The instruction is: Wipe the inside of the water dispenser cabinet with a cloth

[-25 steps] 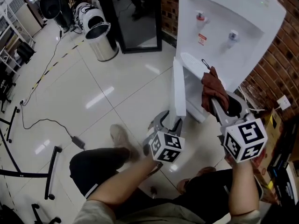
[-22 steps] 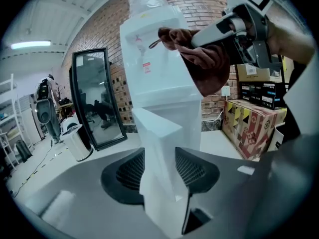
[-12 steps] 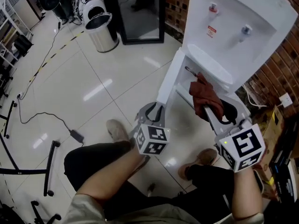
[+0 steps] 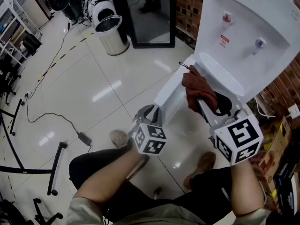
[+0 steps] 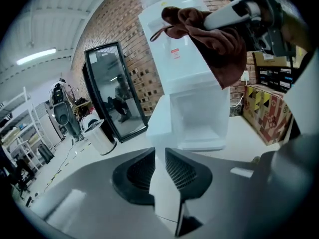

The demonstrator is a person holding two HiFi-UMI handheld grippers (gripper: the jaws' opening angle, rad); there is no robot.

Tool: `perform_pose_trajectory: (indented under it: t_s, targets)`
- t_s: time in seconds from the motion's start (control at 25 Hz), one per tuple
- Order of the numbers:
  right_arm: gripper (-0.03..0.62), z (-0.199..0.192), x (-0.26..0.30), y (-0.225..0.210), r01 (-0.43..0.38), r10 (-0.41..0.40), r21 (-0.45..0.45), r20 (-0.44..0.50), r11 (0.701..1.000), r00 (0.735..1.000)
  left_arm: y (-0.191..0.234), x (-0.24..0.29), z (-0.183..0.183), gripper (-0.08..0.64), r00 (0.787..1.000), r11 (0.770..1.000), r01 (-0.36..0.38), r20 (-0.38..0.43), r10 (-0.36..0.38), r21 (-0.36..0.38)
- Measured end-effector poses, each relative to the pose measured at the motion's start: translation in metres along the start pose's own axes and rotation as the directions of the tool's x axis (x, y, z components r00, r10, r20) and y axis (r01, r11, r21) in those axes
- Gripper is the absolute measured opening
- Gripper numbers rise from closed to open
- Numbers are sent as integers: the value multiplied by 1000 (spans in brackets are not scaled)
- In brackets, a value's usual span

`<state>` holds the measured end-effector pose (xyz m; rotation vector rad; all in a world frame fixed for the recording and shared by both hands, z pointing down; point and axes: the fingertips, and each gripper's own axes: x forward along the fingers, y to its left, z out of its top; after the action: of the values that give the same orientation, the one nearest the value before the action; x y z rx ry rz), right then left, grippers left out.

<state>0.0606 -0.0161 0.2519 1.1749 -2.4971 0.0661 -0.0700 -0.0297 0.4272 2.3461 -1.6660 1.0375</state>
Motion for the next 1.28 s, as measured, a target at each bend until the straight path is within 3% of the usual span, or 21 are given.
perform_pose_trajectory:
  t_s: [0.2, 0.36, 0.52, 0.72, 1.0, 1.16, 1.28]
  targets:
    - [114, 1, 42, -11, -23, 23, 11, 1, 1000, 1000, 41, 14, -2, 0, 996, 995, -90, -14, 89, -39]
    - [114, 0, 72, -15, -39, 40, 30, -12, 999, 999, 73, 27, -4, 0, 990, 988, -139, -17, 138, -66]
    - [114, 15, 86, -11, -67, 66, -21, -15, 998, 998, 95, 42, 4, 0, 986, 980, -165, -2, 166, -114]
    - [114, 35, 89, -16, -42, 41, 25, 43, 999, 998, 97, 25, 10, 4, 994, 990, -101, 39, 105, -102]
    - [115, 28, 100, -6, -35, 31, 45, 72, 998, 997, 57, -11, 26, 165, 985, 987, 120, 141, -104, -103]
    - [115, 34, 104, 5, -76, 72, 38, 93, 996, 993, 40, -1, 18, 221, 987, 989, 144, 72, -141, -36]
    - [115, 44, 107, 7, -79, 74, 34, 131, 996, 989, 46, 11, 3, 221, 991, 990, 132, 3, -132, -41]
